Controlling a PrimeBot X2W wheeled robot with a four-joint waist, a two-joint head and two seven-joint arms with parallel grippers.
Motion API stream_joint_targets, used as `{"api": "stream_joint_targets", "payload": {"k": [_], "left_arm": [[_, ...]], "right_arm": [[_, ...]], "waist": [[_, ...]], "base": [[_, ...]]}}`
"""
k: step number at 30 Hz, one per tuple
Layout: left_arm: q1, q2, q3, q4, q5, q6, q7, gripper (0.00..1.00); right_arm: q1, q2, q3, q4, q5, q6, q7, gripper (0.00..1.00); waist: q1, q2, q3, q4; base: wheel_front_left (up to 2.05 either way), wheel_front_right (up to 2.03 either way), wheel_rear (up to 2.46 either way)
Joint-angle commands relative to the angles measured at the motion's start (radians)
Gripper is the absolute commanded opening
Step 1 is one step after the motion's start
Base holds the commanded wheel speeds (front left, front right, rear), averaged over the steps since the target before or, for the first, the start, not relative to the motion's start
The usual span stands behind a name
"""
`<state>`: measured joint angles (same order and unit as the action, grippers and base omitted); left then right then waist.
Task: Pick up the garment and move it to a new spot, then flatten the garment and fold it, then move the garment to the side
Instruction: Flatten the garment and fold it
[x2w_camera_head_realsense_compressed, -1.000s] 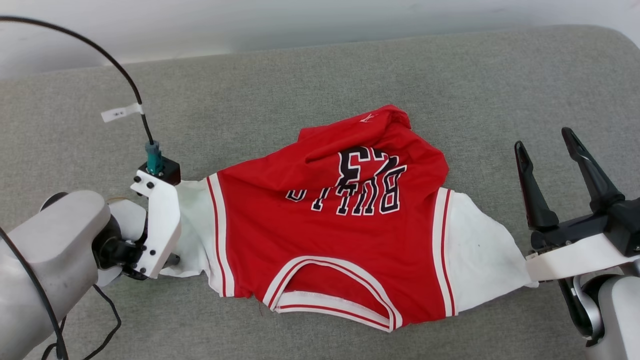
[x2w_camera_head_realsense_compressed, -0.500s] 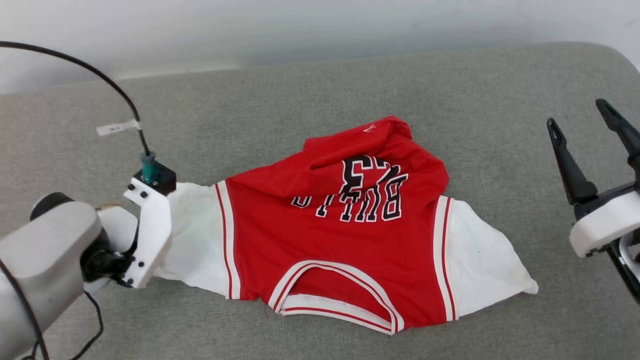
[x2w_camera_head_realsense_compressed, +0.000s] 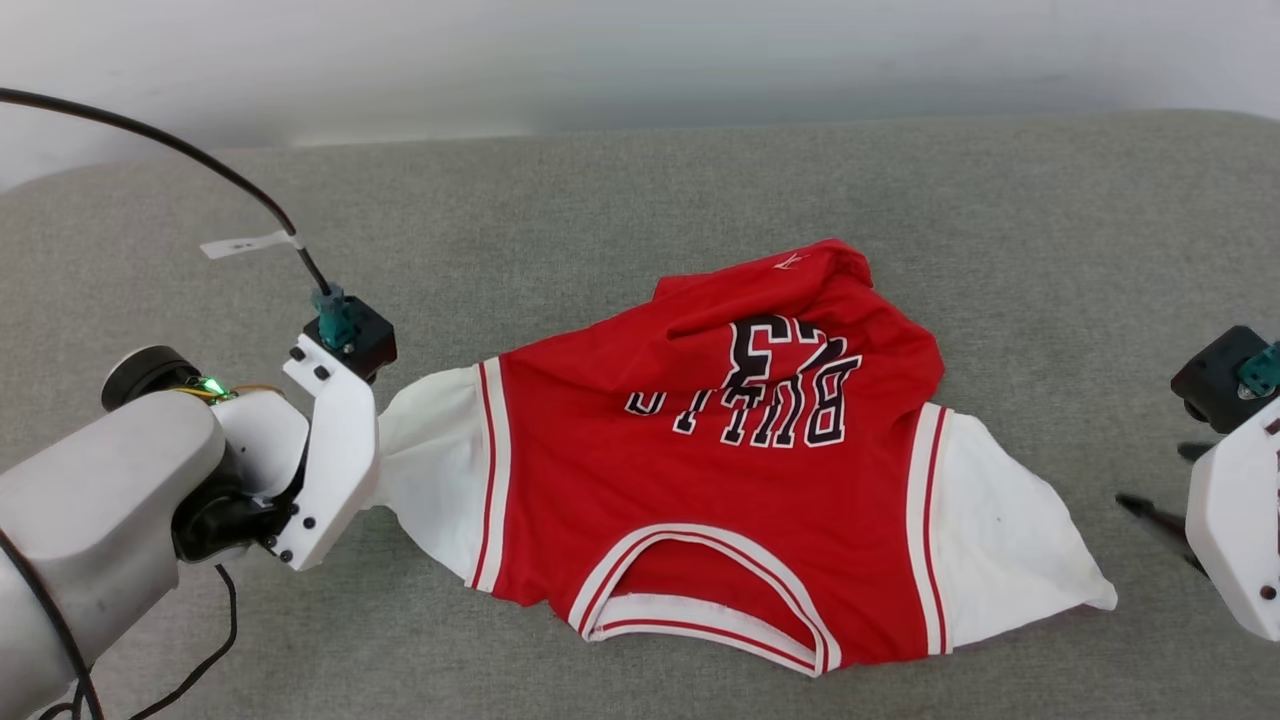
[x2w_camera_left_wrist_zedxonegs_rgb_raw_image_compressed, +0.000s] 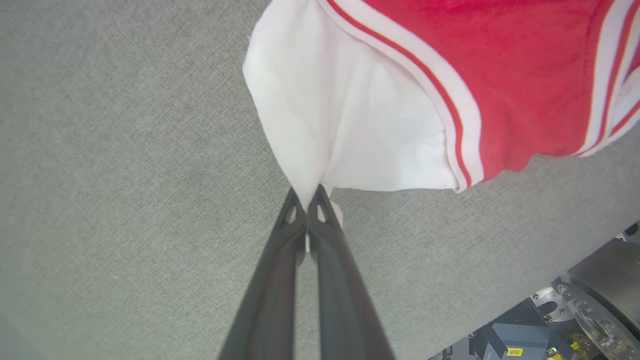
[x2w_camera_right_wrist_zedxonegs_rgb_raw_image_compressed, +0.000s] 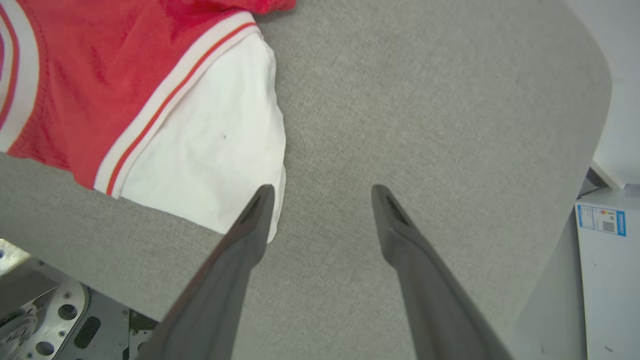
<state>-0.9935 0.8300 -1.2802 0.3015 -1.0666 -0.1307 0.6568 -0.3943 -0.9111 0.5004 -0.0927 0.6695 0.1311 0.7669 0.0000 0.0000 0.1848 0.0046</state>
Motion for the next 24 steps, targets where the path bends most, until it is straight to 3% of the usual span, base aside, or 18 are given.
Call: {"api": "stream_joint_targets", "payload": {"k": [1, 7, 17, 18, 19, 20, 24], "left_arm": [[-0.015, -0.011, 0.001, -0.005, 0.011, 0.002, -0.008, 0.00], [-0.040, -0.018, 0.001, -0.019, 0.025, 0.002, -0.020, 0.00], [-0.067, -0.032, 0.001, -0.026, 0.042, 0.002, -0.050, 0.00], [-0.063, -0.033, 0.001, -0.025, 0.042, 0.002, -0.052, 0.00], [-0.063, -0.033, 0.001, -0.025, 0.042, 0.002, -0.052, 0.00], [-0.058, -0.034, 0.001, -0.024, 0.042, 0.002, -0.052, 0.00], [-0.037, -0.034, 0.001, -0.022, 0.035, 0.002, -0.066, 0.00]], "right_arm": [[-0.025, -0.015, 0.034, 0.024, 0.056, -0.001, 0.059, 1.00], [-0.093, 0.020, 0.142, 0.131, 0.142, -0.001, 0.170, 1.00], [-0.110, 0.179, 0.344, 0.352, 0.154, 0.000, 0.079, 1.00], [-0.115, 0.192, 0.362, 0.363, 0.156, 0.000, 0.059, 0.48], [-0.115, 0.192, 0.362, 0.363, 0.156, 0.000, 0.059, 0.48], [-0.124, 0.200, 0.376, 0.371, 0.157, 0.000, 0.035, 0.00], [-0.176, 0.178, 0.384, 0.384, 0.167, 0.000, -0.065, 0.00]], "waist": [[0.0000, 0.0000, 0.016, 0.011], [0.0000, 0.0000, 0.060, 0.033], [0.0000, 0.0000, 0.118, 0.053], [0.0000, 0.0000, 0.117, 0.052], [0.0000, 0.0000, 0.117, 0.052], [0.0000, 0.0000, 0.113, 0.051], [0.0000, 0.0000, 0.076, 0.045]], "base": [[0.00, 0.00, 0.00], [0.00, 0.00, 0.00], [0.00, 0.00, 0.00], [0.00, 0.00, 0.00], [0.00, 0.00, 0.00], [0.00, 0.00, 0.00], [0.00, 0.00, 0.00]]}}
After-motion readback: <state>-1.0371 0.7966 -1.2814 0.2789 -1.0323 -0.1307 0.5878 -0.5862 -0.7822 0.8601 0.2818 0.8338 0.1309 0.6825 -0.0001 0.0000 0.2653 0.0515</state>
